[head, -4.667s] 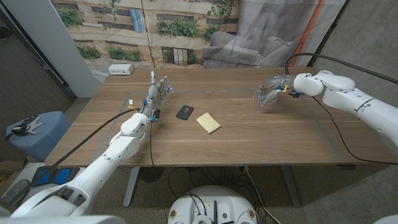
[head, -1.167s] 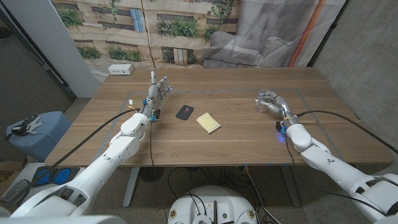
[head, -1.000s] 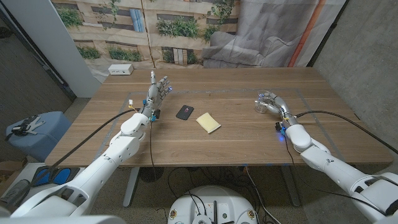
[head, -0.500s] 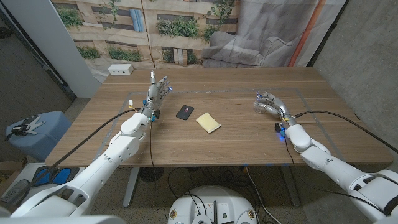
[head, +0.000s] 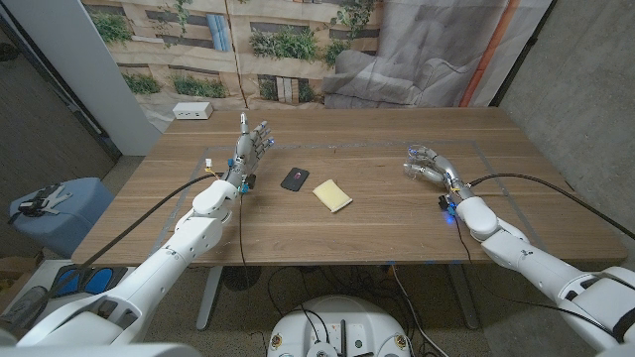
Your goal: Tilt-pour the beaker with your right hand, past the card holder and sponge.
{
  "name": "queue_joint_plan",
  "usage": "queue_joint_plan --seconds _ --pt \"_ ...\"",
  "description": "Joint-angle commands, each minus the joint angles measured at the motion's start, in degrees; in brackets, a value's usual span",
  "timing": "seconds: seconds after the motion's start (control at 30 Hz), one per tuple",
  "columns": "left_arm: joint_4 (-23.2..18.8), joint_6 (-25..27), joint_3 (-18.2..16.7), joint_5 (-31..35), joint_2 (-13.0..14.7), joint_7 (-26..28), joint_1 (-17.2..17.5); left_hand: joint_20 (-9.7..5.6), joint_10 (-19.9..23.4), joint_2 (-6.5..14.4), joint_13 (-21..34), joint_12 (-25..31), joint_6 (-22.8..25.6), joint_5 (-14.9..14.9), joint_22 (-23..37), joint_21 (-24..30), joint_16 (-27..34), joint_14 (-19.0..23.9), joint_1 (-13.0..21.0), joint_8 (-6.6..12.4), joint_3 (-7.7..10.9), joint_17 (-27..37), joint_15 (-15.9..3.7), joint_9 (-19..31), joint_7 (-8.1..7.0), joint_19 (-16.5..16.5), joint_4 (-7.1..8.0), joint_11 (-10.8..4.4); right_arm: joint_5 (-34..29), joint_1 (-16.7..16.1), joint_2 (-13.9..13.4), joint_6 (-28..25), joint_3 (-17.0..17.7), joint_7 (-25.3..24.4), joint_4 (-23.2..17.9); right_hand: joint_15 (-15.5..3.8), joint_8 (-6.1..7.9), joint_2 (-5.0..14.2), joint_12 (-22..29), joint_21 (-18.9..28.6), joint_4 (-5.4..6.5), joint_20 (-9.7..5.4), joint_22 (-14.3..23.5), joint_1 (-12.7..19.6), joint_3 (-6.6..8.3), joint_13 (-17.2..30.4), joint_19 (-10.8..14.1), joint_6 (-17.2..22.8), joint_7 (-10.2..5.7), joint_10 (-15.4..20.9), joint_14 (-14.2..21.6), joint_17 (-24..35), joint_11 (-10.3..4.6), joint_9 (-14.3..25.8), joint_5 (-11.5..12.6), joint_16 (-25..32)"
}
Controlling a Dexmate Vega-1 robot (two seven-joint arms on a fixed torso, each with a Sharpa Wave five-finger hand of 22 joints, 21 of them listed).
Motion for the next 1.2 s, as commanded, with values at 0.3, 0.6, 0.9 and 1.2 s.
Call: queue_joint_plan --seconds 0.3,0.6,0.9,1.2 --pt "0.0 0.0 0.0 0.0 0.0 0.0 0.0 -0.45 0.5 1.5 0.2 0.3 0.1 0.2 0.2 0.4 0.3 0.3 0.1 0.17 -0.33 0.3 0.03 0.2 -0.30 0.5 -0.07 0.10 0.9 1.4 -1.1 0.7 -1.0 4.6 1.4 -0.11 -3.33 0.76 -3.4 0.0 0.14 1.48 0.2 0.1 -0.74 0.5 -2.8 -6.4 1.83 -6.6 -5.2 -1.1 2.10 0.1 -0.5 -3.0" --pt "0.0 0.0 0.0 0.0 0.0 0.0 0.0 -0.50 0.5 1.5 0.2 0.3 0.1 0.2 0.2 0.4 0.3 0.4 0.1 0.18 -0.33 0.3 -0.03 0.2 -0.31 0.5 -0.07 0.02 2.4 2.7 -1.0 2.7 -1.3 8.7 3.8 2.22 -6.03 -0.24 -5.3 -0.2 0.58 2.52 0.2 -2.2 -1.36 0.8 -5.6 -11.1 2.95 -11.1 -8.8 -1.7 4.09 0.0 -0.8 -5.1" --pt "0.0 0.0 0.0 0.0 0.0 0.0 0.0 -0.46 0.6 1.5 0.2 0.4 0.2 0.2 0.2 0.4 0.3 0.4 0.1 0.20 -0.33 0.3 0.10 0.2 -0.37 0.5 -0.08 -0.01 3.9 4.3 -0.4 5.3 -1.6 12.4 7.1 4.34 -8.89 -0.82 -6.5 -0.2 0.93 2.57 0.1 -4.5 -1.81 1.1 -7.5 -15.4 4.82 -15.2 -11.9 -2.1 6.06 0.0 -1.1 -6.9" --pt "0.0 0.0 0.0 0.0 0.0 0.0 0.0 -0.47 0.5 1.5 0.2 0.3 0.2 0.2 0.2 0.4 0.3 0.4 0.1 0.22 -0.33 0.3 0.07 0.2 -0.29 0.5 -0.07 0.07 4.7 5.7 -0.2 7.8 -2.2 16.4 9.9 6.55 -12.19 -1.62 -7.5 -0.4 1.08 3.42 0.1 -6.7 -2.34 1.2 -10.4 -20.4 6.12 -20.2 -15.8 -2.7 7.16 0.0 -1.0 -9.2"
